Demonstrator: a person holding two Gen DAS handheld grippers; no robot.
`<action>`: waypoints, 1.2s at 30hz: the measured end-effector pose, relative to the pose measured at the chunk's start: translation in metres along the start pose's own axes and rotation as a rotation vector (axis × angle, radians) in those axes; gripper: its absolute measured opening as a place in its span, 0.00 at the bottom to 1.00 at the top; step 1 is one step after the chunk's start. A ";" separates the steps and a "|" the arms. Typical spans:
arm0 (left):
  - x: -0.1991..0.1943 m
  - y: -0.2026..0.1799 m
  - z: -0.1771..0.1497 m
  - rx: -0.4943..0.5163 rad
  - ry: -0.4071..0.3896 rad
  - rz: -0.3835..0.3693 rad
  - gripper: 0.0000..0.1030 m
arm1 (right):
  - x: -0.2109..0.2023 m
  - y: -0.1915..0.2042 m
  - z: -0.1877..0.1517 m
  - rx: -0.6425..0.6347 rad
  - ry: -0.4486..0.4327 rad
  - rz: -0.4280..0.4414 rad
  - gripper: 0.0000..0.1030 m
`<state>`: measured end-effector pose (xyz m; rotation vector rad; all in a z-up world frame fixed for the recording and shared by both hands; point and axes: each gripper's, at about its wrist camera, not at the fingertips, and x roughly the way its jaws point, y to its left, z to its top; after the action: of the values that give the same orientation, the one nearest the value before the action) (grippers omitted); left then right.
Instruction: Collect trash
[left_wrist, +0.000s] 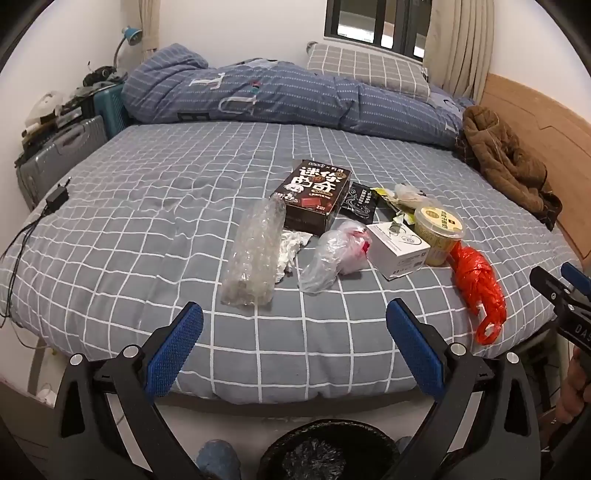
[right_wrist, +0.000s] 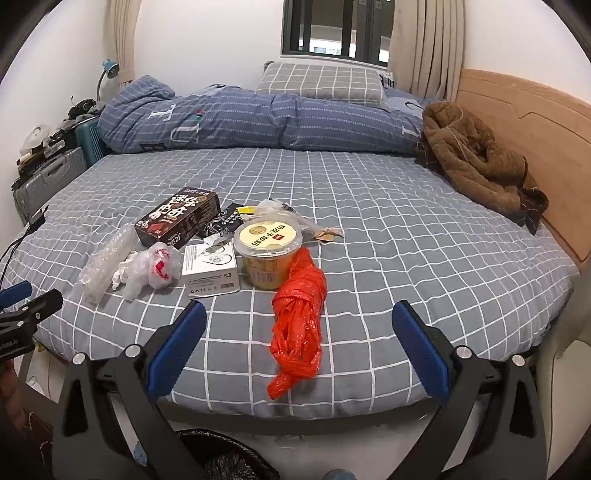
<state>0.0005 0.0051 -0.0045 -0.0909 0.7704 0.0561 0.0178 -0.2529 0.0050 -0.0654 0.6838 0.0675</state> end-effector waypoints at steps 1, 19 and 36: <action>0.001 0.000 0.000 0.000 0.002 0.000 0.94 | 0.000 0.000 0.000 0.000 0.001 0.000 0.94; 0.001 0.001 0.001 0.024 -0.001 0.025 0.94 | 0.002 0.005 -0.001 0.005 0.004 0.007 0.94; 0.000 0.007 0.006 0.022 -0.007 0.053 0.94 | 0.002 0.010 -0.001 0.002 -0.001 0.012 0.94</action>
<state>0.0035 0.0129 -0.0008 -0.0489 0.7659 0.0979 0.0181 -0.2426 0.0022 -0.0592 0.6833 0.0788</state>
